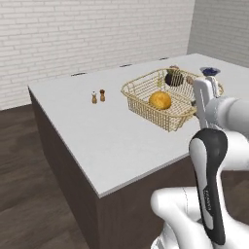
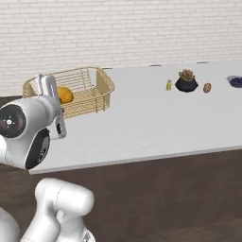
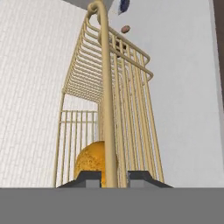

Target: Open the cabinet, pick up the bread from the cabinet and place it in the basket. Then move the basket to the dining counter.

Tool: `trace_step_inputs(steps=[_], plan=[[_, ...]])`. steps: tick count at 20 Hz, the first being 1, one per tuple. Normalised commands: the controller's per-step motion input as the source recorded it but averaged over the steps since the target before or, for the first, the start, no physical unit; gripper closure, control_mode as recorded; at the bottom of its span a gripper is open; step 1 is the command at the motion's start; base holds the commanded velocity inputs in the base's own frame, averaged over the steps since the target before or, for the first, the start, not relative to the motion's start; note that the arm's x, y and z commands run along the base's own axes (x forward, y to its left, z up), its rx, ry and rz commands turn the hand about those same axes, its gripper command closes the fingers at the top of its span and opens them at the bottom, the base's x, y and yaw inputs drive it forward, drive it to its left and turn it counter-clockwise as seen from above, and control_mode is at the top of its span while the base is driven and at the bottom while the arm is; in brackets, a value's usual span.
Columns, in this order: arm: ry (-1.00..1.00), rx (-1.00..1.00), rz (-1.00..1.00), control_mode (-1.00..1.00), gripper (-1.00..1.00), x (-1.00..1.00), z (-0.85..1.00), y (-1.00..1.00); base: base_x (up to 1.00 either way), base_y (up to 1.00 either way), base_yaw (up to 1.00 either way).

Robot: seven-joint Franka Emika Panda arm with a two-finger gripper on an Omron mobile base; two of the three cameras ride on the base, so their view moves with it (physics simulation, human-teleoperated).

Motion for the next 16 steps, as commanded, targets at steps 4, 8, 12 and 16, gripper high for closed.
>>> trace_step_inputs(steps=[4,8,12,16], plan=[[0.08,0.04,0.26,-1.00,1.00,0.93,-0.47,-0.37,0.00,0.00,0.00],[0.14,0.04,0.31,-1.00,1.00,1.00,-0.69,-0.37,0.00,0.00,0.00],[0.14,0.00,0.26,-1.00,1.00,1.00,-0.77,-0.11,0.00,0.00,0.00],[0.15,0.00,0.19,-1.00,1.00,1.00,-0.77,-0.01,0.00,0.00,0.00]])
